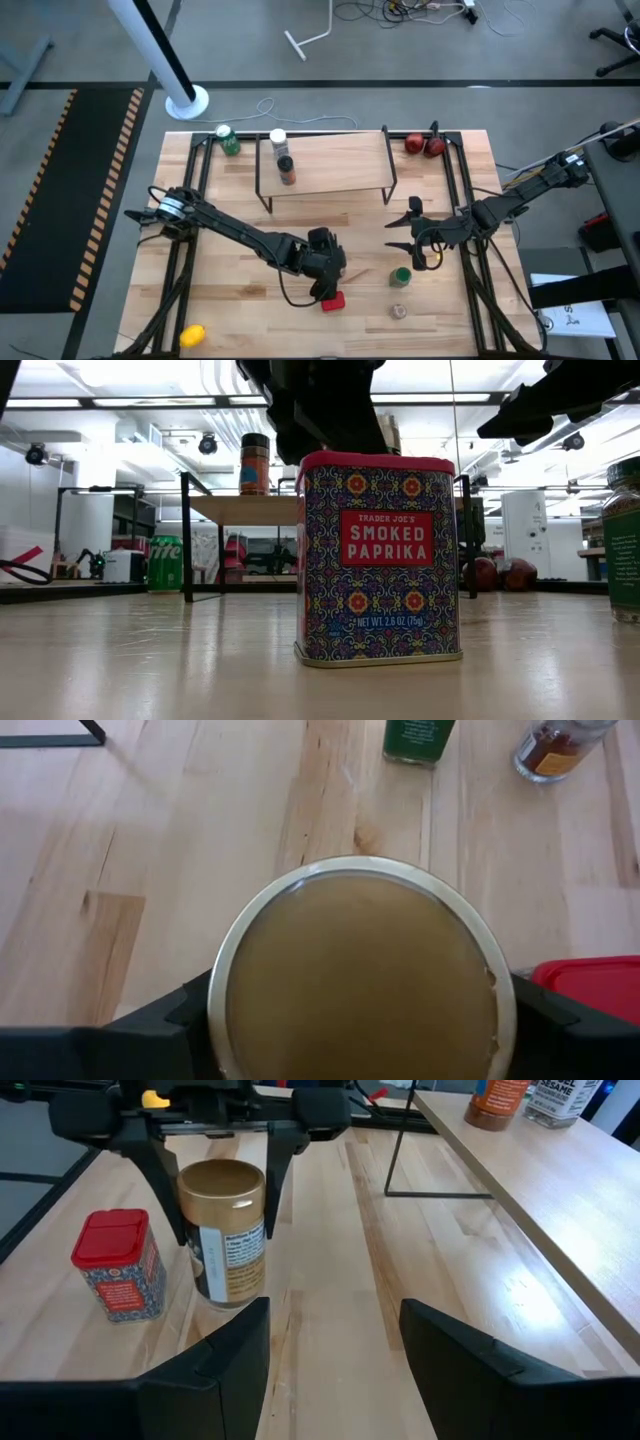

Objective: Shelf spices
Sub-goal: Remove the brown seasoning bottle from the shelf, then remove the orange seasoning bottle from the shelf, then remove the white seasoning bottle from the shelf

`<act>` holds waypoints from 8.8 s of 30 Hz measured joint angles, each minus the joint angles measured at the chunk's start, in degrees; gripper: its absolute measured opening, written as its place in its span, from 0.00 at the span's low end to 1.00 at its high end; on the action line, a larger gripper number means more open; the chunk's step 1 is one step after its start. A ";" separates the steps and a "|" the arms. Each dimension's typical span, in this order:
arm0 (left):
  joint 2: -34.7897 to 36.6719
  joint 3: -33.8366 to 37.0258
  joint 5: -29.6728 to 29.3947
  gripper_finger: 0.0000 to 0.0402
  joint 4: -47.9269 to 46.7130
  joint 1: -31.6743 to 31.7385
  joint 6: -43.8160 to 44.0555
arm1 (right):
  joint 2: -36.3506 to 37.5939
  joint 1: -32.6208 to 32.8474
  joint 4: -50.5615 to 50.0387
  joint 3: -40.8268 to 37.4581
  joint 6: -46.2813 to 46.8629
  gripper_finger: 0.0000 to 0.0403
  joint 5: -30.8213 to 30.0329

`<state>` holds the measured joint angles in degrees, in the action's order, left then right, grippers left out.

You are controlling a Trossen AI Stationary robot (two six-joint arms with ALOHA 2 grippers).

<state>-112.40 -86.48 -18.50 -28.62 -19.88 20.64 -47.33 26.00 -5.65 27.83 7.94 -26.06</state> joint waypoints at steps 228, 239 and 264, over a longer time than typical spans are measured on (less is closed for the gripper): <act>14.99 19.14 10.23 0.49 -21.40 -15.47 46.35 | -0.02 0.00 0.21 -0.63 0.59 0.49 0.03; 15.02 19.10 10.41 0.67 -20.02 -15.45 46.55 | -0.02 0.00 0.22 -0.63 0.61 0.49 0.04; 27.26 19.04 2.09 0.66 -19.97 -8.82 41.66 | -0.02 -0.02 0.77 -0.63 0.44 0.49 -0.09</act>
<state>-85.14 -67.44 -16.42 -48.59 -28.70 62.31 -47.35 25.98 -4.88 27.20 8.38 -26.15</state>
